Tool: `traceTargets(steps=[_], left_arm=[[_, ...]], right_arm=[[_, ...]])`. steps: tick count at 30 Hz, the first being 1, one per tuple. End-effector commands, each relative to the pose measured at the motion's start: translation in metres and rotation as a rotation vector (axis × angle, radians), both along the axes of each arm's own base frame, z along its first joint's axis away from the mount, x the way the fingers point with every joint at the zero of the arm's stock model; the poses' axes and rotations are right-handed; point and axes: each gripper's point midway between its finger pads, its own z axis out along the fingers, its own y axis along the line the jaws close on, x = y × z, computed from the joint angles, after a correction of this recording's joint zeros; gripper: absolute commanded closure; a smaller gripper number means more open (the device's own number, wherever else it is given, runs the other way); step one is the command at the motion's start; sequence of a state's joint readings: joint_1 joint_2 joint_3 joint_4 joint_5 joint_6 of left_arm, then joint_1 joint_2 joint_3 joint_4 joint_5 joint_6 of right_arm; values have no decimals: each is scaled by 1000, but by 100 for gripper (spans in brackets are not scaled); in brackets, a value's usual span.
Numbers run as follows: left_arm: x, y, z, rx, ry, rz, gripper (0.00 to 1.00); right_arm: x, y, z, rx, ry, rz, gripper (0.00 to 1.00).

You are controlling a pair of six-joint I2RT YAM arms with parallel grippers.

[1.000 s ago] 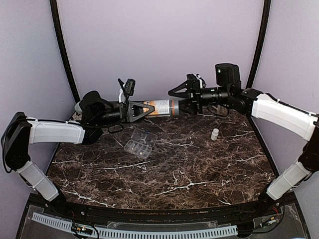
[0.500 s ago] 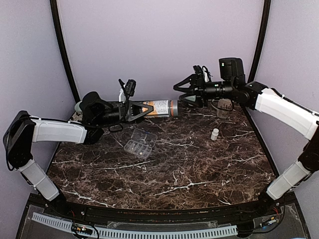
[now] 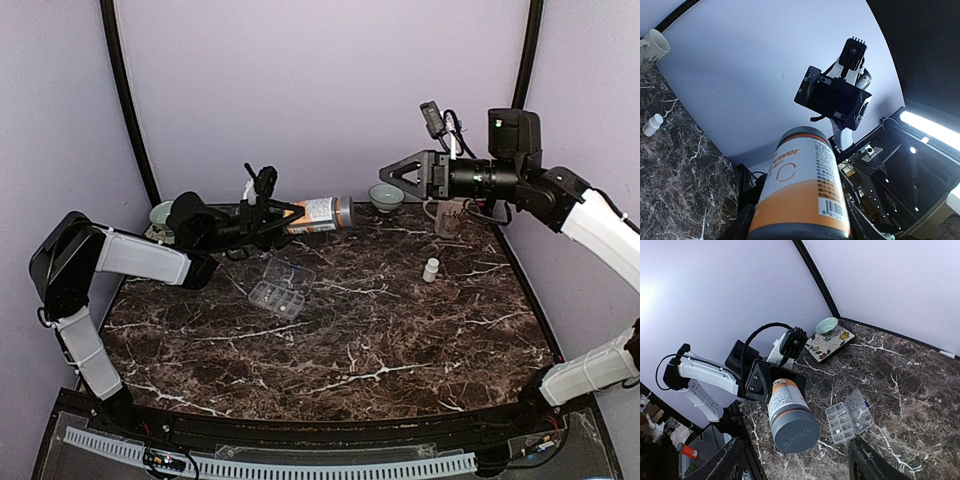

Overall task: Sort the pills into containers
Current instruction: Screw the lid of the pill bottle onto the pill bottle.

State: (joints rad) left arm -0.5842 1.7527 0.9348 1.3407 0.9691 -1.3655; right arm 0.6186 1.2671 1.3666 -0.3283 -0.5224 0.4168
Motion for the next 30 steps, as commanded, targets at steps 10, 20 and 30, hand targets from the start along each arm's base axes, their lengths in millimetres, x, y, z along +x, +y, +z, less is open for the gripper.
traceTargets(steps=[10,20,30], left_arm=[[-5,-1,41,-127,31,-139,100],[-4,-5,41,-118,60,-189,100],[-9,-8,40,-101,65,-223,100]], right_arm=[[-25,5,-31,-116,-208,122,27],[-35,24,-38,-217,-296,152,26],[-27,28,-36,-236,-349,114,26]])
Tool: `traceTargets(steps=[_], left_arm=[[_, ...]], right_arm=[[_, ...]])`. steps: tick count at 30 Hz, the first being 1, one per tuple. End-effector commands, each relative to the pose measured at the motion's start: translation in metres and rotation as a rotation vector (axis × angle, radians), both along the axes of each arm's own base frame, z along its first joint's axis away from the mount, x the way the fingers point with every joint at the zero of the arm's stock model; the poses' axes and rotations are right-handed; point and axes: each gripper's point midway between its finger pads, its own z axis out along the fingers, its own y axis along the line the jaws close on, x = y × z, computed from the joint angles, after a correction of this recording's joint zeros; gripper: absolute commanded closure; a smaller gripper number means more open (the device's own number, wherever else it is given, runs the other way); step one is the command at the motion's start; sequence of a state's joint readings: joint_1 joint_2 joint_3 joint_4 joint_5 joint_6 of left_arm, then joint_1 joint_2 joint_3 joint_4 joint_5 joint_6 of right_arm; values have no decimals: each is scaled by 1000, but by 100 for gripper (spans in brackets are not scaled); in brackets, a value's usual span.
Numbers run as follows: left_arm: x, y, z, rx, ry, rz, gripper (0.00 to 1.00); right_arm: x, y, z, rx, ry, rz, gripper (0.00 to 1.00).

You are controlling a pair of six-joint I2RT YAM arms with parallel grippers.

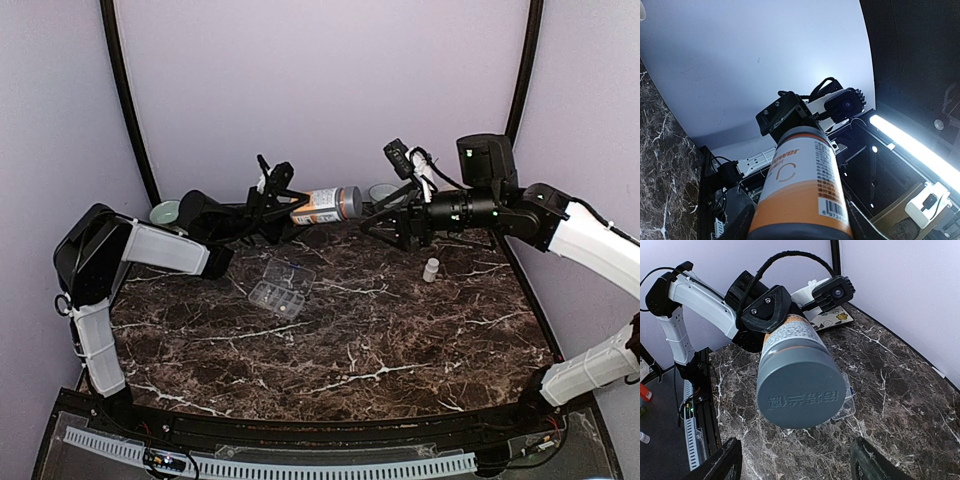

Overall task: Sort the pills into containers
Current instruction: Screw the lid of the pill bottle onto the pill bottle.

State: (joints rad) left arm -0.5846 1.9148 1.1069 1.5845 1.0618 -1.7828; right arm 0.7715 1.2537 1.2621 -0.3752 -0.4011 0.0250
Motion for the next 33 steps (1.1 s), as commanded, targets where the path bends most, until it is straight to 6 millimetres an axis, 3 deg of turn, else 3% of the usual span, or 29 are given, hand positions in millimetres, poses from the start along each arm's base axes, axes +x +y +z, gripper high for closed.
traceTargets(steps=[1,25,29,33], left_arm=[[-12,4,21,-54,-95,-25,100],[-17,-3,22,-35,-104,-72,100],[-19,-3,22,-34,-106,-78,100],[-20,-5,21,-33,-106,-83,100]], right_arm=[[8,4,20,26,-82,-23,26],[7,23,26,14,-97,35,28],[7,24,28,15,-100,38,31],[6,27,27,9,-91,50,41]])
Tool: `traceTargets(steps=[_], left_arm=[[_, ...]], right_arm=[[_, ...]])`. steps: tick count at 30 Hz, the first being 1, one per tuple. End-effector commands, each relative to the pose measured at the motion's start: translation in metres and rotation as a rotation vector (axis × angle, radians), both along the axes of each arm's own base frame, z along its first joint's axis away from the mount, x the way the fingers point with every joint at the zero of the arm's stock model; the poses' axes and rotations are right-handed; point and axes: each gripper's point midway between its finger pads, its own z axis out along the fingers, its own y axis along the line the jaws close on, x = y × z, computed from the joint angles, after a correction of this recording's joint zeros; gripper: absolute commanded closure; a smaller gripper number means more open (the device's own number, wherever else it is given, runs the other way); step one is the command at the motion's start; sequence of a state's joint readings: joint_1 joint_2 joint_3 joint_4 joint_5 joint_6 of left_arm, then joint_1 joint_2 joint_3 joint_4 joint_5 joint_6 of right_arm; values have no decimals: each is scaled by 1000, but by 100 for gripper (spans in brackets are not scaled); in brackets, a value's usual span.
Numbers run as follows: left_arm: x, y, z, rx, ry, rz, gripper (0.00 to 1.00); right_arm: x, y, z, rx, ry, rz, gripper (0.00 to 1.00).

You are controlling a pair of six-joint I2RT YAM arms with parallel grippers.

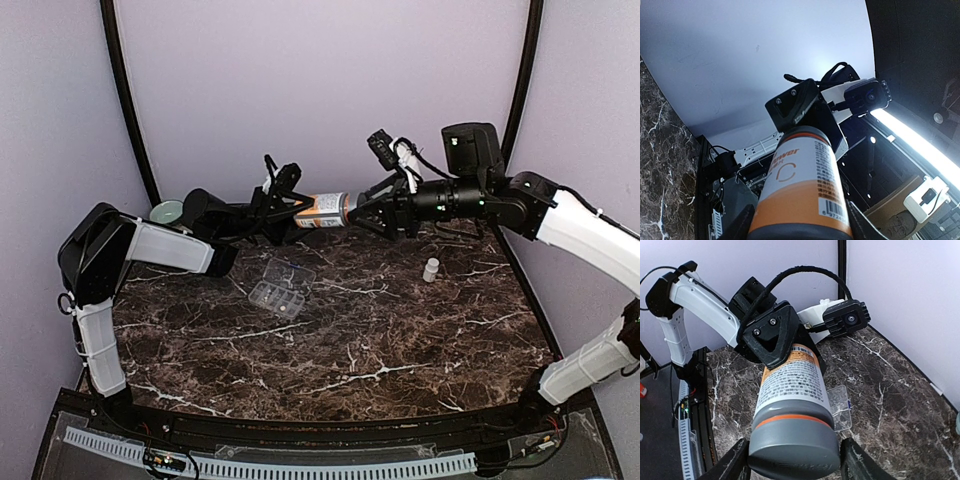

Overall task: Sort the pills into containers
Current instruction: Screw the lid of the pill bottle onto the pill bottle.

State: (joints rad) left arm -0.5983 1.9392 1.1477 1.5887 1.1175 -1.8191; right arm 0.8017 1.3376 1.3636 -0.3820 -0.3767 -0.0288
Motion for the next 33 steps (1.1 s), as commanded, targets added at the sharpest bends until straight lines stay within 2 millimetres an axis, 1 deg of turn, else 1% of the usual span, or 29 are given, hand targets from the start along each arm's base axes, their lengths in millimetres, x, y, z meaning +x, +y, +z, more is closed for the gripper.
traceTargets(steps=[1,4,9,12,16,22,23,25,31,33], left_arm=[[-12,3,24,-62,-103,-17,100],[-14,2,23,-58,-107,-25,100],[-14,2,23,-58,-117,-24,100],[-14,2,25,-66,-129,-20,100],[-14,3,30,-82,-149,-16,100],[-18,3,36,-77,-195,-24,100],[-23,-1,36,-75,-204,-32,100],[-29,-5,37,-72,-224,-35,100],[-33,-9,41,-50,-300,11,100],[-34,-12,44,-43,-363,38,100]], right_arm=[[-3,7,14,24,-27,26,45],[-4,10,15,25,-20,34,59],[-5,12,17,26,11,41,70],[-7,14,16,27,40,51,72],[-9,17,15,49,92,60,72],[-8,25,14,85,239,64,73],[-8,26,14,97,266,64,73],[-6,26,16,125,318,59,73],[7,26,17,213,500,3,74],[9,28,16,239,567,-4,74]])
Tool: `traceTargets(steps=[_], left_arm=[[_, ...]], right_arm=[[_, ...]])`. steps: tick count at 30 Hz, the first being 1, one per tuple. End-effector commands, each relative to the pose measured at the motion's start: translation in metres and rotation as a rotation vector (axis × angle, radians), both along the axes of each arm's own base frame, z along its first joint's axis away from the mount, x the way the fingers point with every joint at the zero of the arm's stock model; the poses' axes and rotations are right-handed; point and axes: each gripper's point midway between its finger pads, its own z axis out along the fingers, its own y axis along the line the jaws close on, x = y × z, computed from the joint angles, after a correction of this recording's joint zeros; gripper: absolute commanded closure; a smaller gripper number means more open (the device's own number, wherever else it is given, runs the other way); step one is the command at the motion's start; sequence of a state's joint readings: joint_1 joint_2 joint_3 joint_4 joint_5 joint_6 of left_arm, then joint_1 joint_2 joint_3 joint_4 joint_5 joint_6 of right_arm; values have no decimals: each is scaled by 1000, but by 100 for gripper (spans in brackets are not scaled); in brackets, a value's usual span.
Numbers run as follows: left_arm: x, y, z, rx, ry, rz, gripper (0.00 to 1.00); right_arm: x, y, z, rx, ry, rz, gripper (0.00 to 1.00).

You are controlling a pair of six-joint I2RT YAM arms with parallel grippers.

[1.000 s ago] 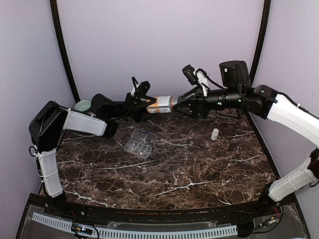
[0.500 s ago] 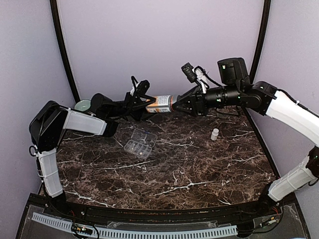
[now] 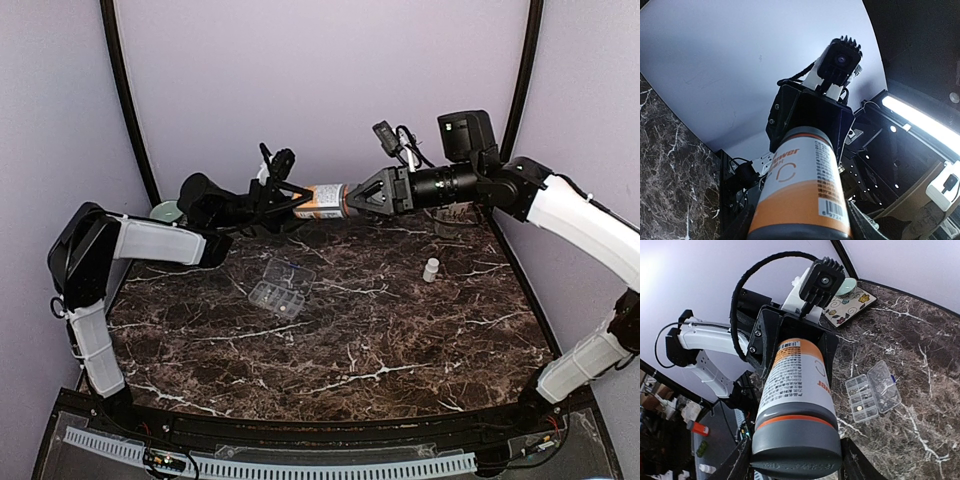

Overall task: Sort the pills into containers
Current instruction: Screw the lid of the pill bottle onto the pill bottle.

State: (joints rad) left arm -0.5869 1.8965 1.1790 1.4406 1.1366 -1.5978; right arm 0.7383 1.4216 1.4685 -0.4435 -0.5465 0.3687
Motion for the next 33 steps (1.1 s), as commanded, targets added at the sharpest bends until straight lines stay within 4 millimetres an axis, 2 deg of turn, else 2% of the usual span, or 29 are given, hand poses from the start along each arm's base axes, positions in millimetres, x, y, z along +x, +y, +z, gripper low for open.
traceTargets(steps=[1,7,16,24,31,33], left_arm=[[-41,-13,36,-26,-213,-12,100],[-45,-15,46,-1,-334,54,100],[-57,-22,62,56,-516,154,100],[-60,-22,73,89,-656,264,100],[-64,-23,72,133,-704,268,100],[-64,-22,71,135,-696,270,100]], right_arm=[[4,22,9,134,160,17,74],[2,28,13,239,364,39,74],[2,37,14,325,564,77,74],[-2,38,17,421,739,130,75],[-1,38,13,425,775,122,74],[-1,37,12,416,772,116,72]])
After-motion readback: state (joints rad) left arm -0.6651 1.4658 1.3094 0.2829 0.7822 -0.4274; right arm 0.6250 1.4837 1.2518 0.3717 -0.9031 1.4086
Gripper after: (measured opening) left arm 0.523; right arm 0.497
